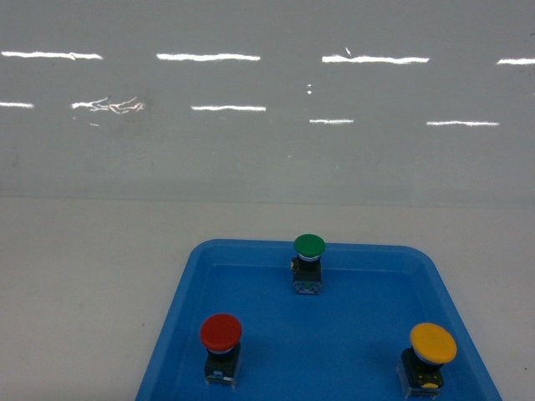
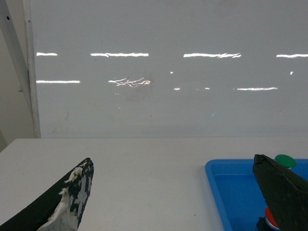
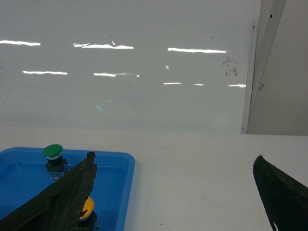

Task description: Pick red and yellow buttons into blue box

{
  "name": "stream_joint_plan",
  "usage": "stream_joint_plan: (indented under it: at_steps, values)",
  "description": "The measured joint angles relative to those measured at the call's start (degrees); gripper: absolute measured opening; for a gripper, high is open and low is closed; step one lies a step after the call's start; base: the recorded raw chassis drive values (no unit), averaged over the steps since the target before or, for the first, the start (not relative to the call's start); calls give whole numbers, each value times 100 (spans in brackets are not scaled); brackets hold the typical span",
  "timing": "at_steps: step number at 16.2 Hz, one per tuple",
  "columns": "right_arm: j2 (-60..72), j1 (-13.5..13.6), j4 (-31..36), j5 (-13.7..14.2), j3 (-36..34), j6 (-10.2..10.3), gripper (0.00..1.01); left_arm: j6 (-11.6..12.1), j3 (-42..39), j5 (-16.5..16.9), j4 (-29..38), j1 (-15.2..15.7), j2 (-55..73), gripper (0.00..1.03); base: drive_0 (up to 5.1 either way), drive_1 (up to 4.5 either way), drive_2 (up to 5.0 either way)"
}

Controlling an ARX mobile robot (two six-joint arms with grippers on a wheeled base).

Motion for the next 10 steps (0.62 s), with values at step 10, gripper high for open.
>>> stream_joint_plan:
  at_steps: [10]
  values:
    - [2,188,-7,208,0,0,98,-76,0,468,-199,334,11,98,0,0,0]
